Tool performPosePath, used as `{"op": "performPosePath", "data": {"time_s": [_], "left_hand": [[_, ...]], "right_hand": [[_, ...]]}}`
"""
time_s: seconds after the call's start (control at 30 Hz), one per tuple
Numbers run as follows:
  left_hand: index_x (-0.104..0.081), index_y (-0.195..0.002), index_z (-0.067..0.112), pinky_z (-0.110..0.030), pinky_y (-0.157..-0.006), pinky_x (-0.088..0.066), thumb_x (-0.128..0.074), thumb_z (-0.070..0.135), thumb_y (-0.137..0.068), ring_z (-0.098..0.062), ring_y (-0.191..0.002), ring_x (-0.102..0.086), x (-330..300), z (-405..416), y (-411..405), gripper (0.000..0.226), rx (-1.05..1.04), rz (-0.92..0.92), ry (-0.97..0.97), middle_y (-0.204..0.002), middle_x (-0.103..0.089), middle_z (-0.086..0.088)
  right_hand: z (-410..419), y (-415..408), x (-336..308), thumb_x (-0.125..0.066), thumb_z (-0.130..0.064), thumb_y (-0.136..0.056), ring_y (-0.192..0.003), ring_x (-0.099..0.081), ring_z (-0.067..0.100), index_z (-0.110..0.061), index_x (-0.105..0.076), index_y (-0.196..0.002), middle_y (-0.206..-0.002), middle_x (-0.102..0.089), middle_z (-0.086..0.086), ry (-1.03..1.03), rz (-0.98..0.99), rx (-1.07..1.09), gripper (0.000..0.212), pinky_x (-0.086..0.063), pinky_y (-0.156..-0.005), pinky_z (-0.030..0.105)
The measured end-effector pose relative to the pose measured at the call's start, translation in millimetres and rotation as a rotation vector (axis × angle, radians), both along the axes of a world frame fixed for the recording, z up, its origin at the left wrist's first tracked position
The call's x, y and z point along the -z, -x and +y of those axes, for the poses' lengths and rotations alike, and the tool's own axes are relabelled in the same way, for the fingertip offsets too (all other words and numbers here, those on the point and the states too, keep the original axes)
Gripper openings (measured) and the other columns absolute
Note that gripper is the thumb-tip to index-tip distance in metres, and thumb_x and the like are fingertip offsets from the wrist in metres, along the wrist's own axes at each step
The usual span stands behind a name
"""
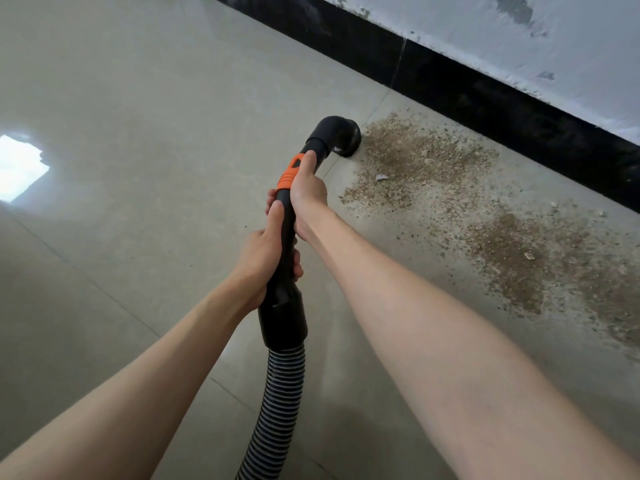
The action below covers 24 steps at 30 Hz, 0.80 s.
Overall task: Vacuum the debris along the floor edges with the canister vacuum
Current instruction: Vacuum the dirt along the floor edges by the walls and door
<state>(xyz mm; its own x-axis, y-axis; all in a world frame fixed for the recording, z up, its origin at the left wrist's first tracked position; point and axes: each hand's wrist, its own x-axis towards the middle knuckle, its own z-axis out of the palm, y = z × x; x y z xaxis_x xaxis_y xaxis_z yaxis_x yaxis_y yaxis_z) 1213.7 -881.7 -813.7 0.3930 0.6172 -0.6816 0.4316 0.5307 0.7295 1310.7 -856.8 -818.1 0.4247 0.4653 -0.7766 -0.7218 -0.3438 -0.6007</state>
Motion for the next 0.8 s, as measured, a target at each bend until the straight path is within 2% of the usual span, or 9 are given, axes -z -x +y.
{"op": "performPosePath", "data": {"time_s": [0.03,0.1,0.2,0.3,0.47,0.53,0.63,0.73,0.8], "left_hand": [[-0.046,-0.071,0.011,-0.028,-0.050,-0.042,-0.033,0.059,-0.095,-0.018,-0.039,-0.047,2,1,-4,0.056,-0.010,-0.018,0.019,-0.048,-0.047,-0.003],[-0.046,-0.070,0.010,-0.028,-0.048,-0.041,-0.031,0.061,-0.095,-0.018,-0.038,-0.046,4,3,-12,0.059,-0.030,-0.060,0.060,-0.048,-0.046,-0.003],[-0.044,-0.069,0.011,-0.027,-0.046,-0.041,-0.027,0.063,-0.095,-0.018,-0.037,-0.045,10,5,-28,0.061,-0.015,-0.096,0.081,-0.048,-0.044,-0.004],[-0.044,-0.069,0.011,-0.028,-0.048,-0.042,-0.026,0.065,-0.094,-0.020,-0.038,-0.047,17,9,-46,0.062,0.014,-0.130,0.103,-0.048,-0.046,-0.005],[-0.045,-0.071,0.014,-0.029,-0.049,-0.042,-0.023,0.066,-0.094,-0.020,-0.039,-0.049,30,19,-77,0.061,0.037,-0.182,0.100,-0.049,-0.046,-0.005],[-0.046,-0.071,0.013,-0.028,-0.048,-0.042,-0.025,0.067,-0.093,-0.020,-0.039,-0.049,31,22,-89,0.062,0.029,-0.176,0.093,-0.049,-0.047,-0.005],[-0.047,-0.072,0.012,-0.025,-0.043,-0.041,-0.026,0.067,-0.093,-0.018,-0.038,-0.048,32,23,-106,0.062,0.022,-0.173,0.093,-0.049,-0.047,-0.005],[-0.047,-0.069,0.014,-0.024,-0.041,-0.039,-0.025,0.068,-0.092,-0.018,-0.037,-0.046,35,22,-118,0.063,0.037,-0.203,0.119,-0.048,-0.045,-0.004],[-0.046,-0.068,0.016,-0.024,-0.041,-0.039,-0.024,0.069,-0.092,-0.017,-0.037,-0.046,38,19,-122,0.062,0.059,-0.217,0.134,-0.047,-0.044,-0.002]], "right_hand": [[4,-1,2,-0.027,-0.060,-0.099,-0.055,-0.059,0.029,-0.006,-0.047,-0.079,-0.063,-0.059,0.014,0.020,-0.052,-0.007,0.060,-0.052,-0.063,0.035],[13,-4,13,-0.024,-0.064,-0.096,-0.085,-0.067,0.038,-0.007,-0.050,-0.078,-0.088,-0.068,0.020,0.065,-0.163,-0.029,0.064,-0.054,-0.087,0.045],[14,-19,13,-0.021,-0.061,-0.098,-0.110,-0.062,0.038,-0.002,-0.058,-0.101,-0.119,-0.065,0.022,0.104,-0.263,-0.054,0.070,-0.047,-0.100,0.048],[14,-44,12,-0.020,-0.054,-0.102,-0.114,-0.059,0.034,0.002,-0.057,-0.121,-0.125,-0.062,0.018,0.123,-0.311,-0.091,0.069,-0.045,-0.101,0.045],[21,-74,12,-0.020,-0.053,-0.103,-0.102,-0.064,0.032,-0.005,-0.049,-0.080,-0.112,-0.067,0.016,0.176,-0.346,-0.120,0.061,-0.048,-0.096,0.041],[23,-84,10,-0.020,-0.053,-0.103,-0.096,-0.064,0.030,-0.005,-0.054,-0.092,-0.106,-0.067,0.013,0.178,-0.355,-0.128,0.060,-0.048,-0.092,0.036],[24,-97,7,-0.020,-0.053,-0.103,-0.113,-0.059,0.031,0.001,-0.053,-0.127,-0.128,-0.060,0.015,0.185,-0.388,-0.132,0.067,-0.046,-0.092,0.036],[22,-109,7,-0.020,-0.052,-0.103,-0.118,-0.057,0.031,0.001,-0.049,-0.132,-0.128,-0.058,0.013,0.196,-0.408,-0.125,0.067,-0.046,-0.092,0.037],[18,-115,9,-0.020,-0.053,-0.103,-0.116,-0.058,0.031,0.001,-0.049,-0.133,-0.122,-0.058,0.012,0.209,-0.403,-0.110,0.068,-0.045,-0.084,0.034]]}}
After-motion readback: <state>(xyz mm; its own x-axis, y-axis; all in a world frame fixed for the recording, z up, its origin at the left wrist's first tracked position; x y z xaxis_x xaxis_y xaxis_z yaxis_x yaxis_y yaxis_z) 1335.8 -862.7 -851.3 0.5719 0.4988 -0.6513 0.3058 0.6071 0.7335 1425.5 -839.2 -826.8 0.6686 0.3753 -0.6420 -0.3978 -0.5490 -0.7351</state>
